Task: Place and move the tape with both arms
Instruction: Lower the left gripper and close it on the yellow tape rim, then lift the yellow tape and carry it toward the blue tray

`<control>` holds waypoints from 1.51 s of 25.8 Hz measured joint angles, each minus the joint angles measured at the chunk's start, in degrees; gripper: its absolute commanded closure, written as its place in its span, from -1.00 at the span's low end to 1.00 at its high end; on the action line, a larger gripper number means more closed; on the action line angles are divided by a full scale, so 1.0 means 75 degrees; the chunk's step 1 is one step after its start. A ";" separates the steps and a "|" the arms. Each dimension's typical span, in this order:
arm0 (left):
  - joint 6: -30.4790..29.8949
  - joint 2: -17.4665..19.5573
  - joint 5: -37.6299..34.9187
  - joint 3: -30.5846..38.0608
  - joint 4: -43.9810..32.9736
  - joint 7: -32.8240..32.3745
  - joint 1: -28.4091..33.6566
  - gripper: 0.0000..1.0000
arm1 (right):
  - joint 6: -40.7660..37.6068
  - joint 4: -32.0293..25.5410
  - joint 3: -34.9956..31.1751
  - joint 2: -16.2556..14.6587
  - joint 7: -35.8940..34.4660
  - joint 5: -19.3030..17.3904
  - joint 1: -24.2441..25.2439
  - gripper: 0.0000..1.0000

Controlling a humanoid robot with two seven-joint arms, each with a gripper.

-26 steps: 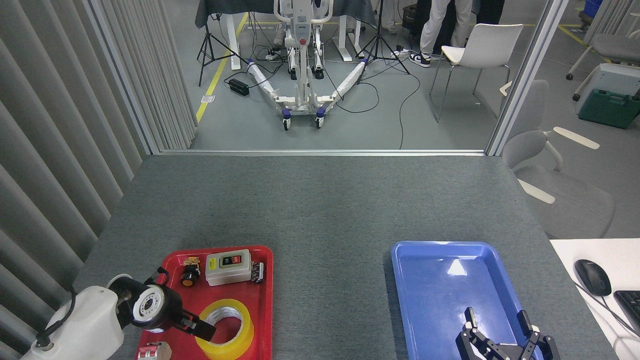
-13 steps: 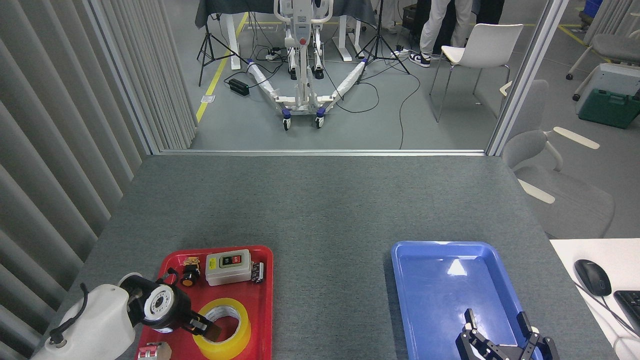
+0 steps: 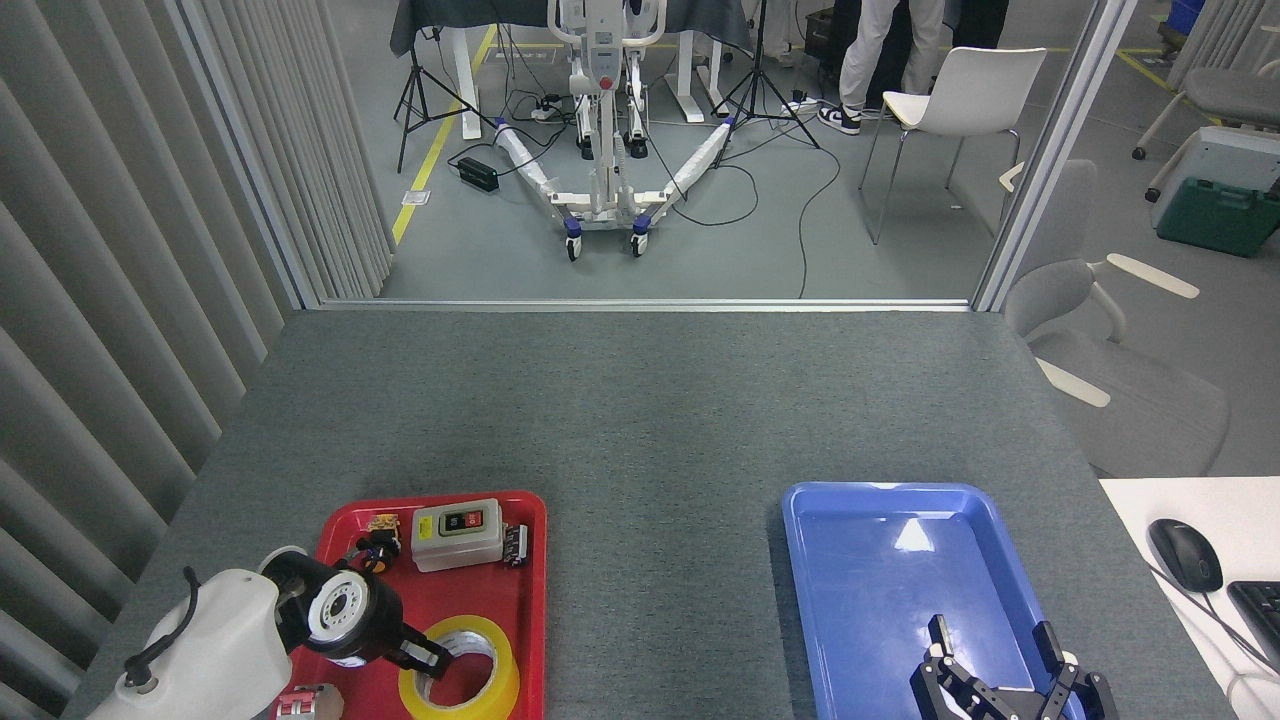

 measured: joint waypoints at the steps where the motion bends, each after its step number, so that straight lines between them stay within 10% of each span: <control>1: 0.0000 -0.0025 0.0000 0.0009 -0.0009 0.0000 0.0002 1.00 | -0.0005 -0.0002 0.0000 0.0001 -0.0026 0.0000 0.0003 -1.00; 18: -0.2419 -0.0303 0.0539 0.1521 -0.0203 0.0219 -0.0086 1.00 | -0.0170 -0.0008 0.0013 0.0106 -0.0649 -0.0010 0.0050 -1.00; 23: -0.4738 -0.0822 0.1946 0.2374 0.0072 0.0388 -0.0029 1.00 | -0.0197 -0.0006 0.0013 0.0097 -0.0656 -0.0011 0.0050 -1.00; 29: -0.5389 -0.1813 0.3174 0.2659 0.0788 0.1058 0.0322 1.00 | -0.0524 0.0000 0.0013 0.0074 -0.0676 -0.0011 0.0055 -1.00; 39: -0.5469 -0.3326 0.3458 0.1512 0.1737 0.1508 0.0263 1.00 | -0.4670 -0.0038 -0.0564 0.0040 -0.0646 0.0004 0.0436 -1.00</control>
